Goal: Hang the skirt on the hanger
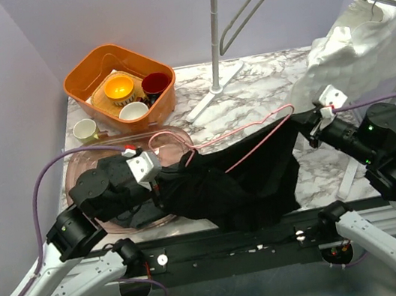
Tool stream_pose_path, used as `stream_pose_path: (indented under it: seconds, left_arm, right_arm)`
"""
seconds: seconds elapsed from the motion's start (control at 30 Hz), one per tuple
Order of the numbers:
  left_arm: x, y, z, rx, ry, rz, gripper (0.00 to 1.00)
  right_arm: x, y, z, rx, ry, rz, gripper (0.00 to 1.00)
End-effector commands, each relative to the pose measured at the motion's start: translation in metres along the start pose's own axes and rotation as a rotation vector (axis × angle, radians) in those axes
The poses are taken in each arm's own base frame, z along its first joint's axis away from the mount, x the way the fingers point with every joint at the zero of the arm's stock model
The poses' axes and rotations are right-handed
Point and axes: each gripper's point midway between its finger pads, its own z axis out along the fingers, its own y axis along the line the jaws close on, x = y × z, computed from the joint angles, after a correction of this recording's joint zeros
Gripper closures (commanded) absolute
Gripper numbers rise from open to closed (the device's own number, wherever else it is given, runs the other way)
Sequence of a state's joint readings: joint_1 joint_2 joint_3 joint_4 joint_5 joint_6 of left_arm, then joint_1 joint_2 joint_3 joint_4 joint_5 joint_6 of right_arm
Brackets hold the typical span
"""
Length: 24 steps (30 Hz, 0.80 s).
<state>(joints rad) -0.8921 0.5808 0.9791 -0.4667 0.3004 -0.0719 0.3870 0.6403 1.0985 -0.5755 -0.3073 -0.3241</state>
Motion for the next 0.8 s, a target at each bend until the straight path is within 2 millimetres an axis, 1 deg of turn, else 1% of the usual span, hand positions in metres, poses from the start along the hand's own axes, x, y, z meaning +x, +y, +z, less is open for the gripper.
stream_pose_path:
  seconds: [0.0, 0.03, 0.07, 0.1, 0.13, 0.17, 0.23, 0.27, 0.33, 0.4, 0.43, 0.47, 0.53, 0.6, 0.7, 0.73, 0.77]
  left_arm:
    - [0.011, 0.006, 0.003, -0.001, 0.058, 0.089, 1.0]
    - [0.015, 0.009, 0.008, -0.003, 0.084, 0.09, 1.0]
    - [0.011, 0.01, 0.008, -0.007, 0.087, 0.098, 1.0]
    - [0.012, 0.013, 0.01, -0.011, 0.101, 0.116, 1.0]
    - [0.018, 0.014, 0.013, -0.009, 0.133, 0.118, 1.0]
    - [0.015, 0.015, 0.014, -0.008, 0.132, 0.129, 1.0]
    - [0.02, 0.019, 0.019, -0.01, 0.169, 0.142, 1.0]
    - [0.016, 0.02, 0.019, -0.014, 0.168, 0.15, 1.0]
    - [0.022, 0.025, 0.021, -0.029, 0.211, 0.162, 1.0]
    - [0.02, 0.028, 0.022, -0.038, 0.222, 0.177, 1.0]
    - [0.023, 0.031, 0.022, -0.048, 0.242, 0.183, 1.0]
    - [0.022, 0.032, 0.022, -0.053, 0.244, 0.19, 1.0]
    - [0.023, 0.034, 0.023, -0.056, 0.254, 0.194, 1.0]
    - [0.021, 0.033, 0.023, -0.056, 0.245, 0.19, 1.0]
    - [0.014, 0.027, 0.025, -0.036, 0.196, 0.157, 1.0]
    - [0.007, 0.025, 0.026, -0.032, 0.164, 0.152, 1.0]
    - [0.002, 0.021, 0.024, -0.021, 0.141, 0.145, 1.0]
  right_arm:
    - [-0.02, -0.065, -0.027, 0.362, 0.017, 0.025, 0.99]
    - [-0.023, -0.066, -0.028, 0.369, 0.014, 0.026, 0.99]
    - [-0.029, -0.071, -0.032, 0.391, 0.007, 0.023, 0.99]
    - [-0.031, -0.073, -0.033, 0.401, 0.006, 0.02, 0.99]
    - [-0.032, -0.075, -0.034, 0.412, 0.005, 0.016, 0.99]
    - [-0.035, -0.08, -0.036, 0.435, 0.004, 0.001, 0.99]
    - [-0.039, -0.085, -0.038, 0.457, 0.004, -0.014, 0.99]
    - [-0.04, -0.091, -0.04, 0.483, 0.007, -0.031, 0.99]
    - [-0.046, -0.097, -0.044, 0.513, 0.004, -0.049, 0.99]
    - [-0.054, -0.105, -0.051, 0.553, 0.0, -0.077, 0.99]
    - [-0.057, -0.108, -0.053, 0.569, -0.002, -0.085, 0.99]
    - [-0.059, -0.114, -0.058, 0.601, 0.004, -0.106, 0.99]
    - [-0.061, -0.118, -0.061, 0.623, 0.007, -0.119, 0.99]
    - [-0.058, -0.117, -0.059, 0.624, 0.011, -0.11, 0.99]
    - [-0.036, -0.103, -0.041, 0.544, 0.04, -0.056, 0.97]
    - [-0.03, -0.101, -0.037, 0.534, 0.049, -0.048, 0.97]
    - [-0.015, -0.097, -0.029, 0.52, 0.077, -0.03, 0.97]
